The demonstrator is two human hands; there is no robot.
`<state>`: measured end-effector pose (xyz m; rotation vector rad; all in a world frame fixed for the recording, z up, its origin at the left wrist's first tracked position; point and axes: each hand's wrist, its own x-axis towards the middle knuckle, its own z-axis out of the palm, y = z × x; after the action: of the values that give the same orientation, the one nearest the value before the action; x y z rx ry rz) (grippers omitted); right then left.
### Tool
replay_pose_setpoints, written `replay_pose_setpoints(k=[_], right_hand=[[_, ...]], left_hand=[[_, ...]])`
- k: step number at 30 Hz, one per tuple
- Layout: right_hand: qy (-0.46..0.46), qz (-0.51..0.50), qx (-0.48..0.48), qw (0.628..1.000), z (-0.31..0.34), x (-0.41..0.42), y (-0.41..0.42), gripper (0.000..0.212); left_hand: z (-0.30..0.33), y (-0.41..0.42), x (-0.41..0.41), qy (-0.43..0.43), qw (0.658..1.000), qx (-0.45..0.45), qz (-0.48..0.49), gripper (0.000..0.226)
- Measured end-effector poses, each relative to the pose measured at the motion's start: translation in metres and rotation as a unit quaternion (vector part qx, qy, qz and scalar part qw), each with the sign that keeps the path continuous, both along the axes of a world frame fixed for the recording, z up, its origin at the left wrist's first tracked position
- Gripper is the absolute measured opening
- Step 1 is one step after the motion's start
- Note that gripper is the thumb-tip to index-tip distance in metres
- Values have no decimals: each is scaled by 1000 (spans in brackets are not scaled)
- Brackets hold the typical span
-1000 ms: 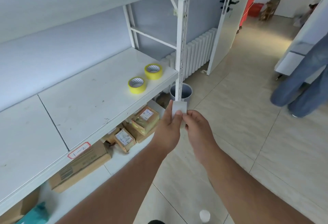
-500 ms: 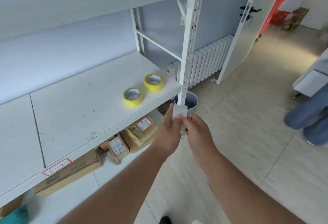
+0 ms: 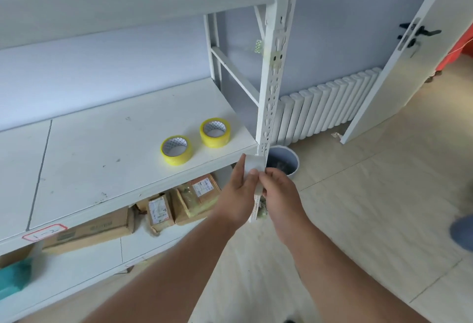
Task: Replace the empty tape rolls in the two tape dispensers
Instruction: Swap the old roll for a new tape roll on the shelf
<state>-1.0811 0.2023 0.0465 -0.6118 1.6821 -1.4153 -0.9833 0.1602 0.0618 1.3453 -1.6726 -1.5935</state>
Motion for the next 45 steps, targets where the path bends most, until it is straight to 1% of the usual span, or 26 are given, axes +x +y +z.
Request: replay_pose_setpoints(k=[2,7,9,12,17,18,20,23,24,25,26,28,30,32,36,37,38,39,40,41,42,43,44,45], right_hand=[[-5,26,0,1000,-5,-18,-4,32],[-14,75,3,997,-14,-45,-19,15],[-10,88,7,996,-16,-52,-31,19],[2,97,16,995,-22,-60,-54,16],[6,107,39,993,-37,-69,-88,35],[5,114,46,992,-38,-72,-93,35],[6,115,62,991,-43,-77,-104,30],[-4,116,79,990,-47,-86,-121,24],[-7,121,82,989,-48,-90,-127,21],[-8,127,85,988,-50,-93,-132,17],[-7,131,88,987,-53,-98,-138,15],[0,138,95,986,-57,-105,-149,15],[11,149,100,984,-62,-110,-159,18],[25,168,107,980,-65,-112,-167,19],[75,195,106,972,-71,-116,-180,17],[89,203,98,970,-71,-117,-183,16],[107,211,89,968,-71,-117,-186,17],[124,220,78,964,-71,-117,-189,19],[146,228,68,960,-71,-117,-192,22],[169,235,60,955,-70,-115,-195,24],[200,241,53,948,-68,-113,-198,26],[236,252,47,937,-66,-111,-201,26],[281,265,45,921,-65,-108,-206,26],[329,278,43,902,-65,-104,-212,25]], left_hand=[[-7,1,-15,-6,1000,4,25,58],[-17,-10,-39,-11,997,19,78,57],[-21,-22,-46,-7,996,27,90,56],[-29,-42,-53,7,994,36,99,56],[-44,-71,-58,28,994,53,97,58],[-46,-76,-58,32,993,54,98,59],[-47,-89,-56,19,992,51,110,60],[-48,-124,-49,-47,987,3,154,55],[-51,-139,-46,-87,982,-24,166,51],[-54,-153,-43,-140,976,-59,158,50],[-59,-166,-40,-204,966,-94,129,52],[-69,-187,-37,-326,932,-152,40,66],[-78,-204,-36,-406,890,-202,-43,75],[-85,-217,-36,-452,858,-226,-92,73],[-93,-237,-37,-505,821,-245,-104,56],[-90,-239,-39,-508,818,-251,-102,53],[-85,-239,-41,-502,823,-247,-94,52],[-78,-238,-42,-487,840,-231,-72,49],[-69,-236,-43,-454,868,-198,-32,47],[-61,-232,-41,-398,903,-161,26,43],[-55,-229,-36,-325,933,-122,95,39],[-50,-224,-31,-243,953,-85,163,36],[-44,-218,-25,-167,961,-55,215,34],[-38,-211,-19,-109,962,-33,248,32]])
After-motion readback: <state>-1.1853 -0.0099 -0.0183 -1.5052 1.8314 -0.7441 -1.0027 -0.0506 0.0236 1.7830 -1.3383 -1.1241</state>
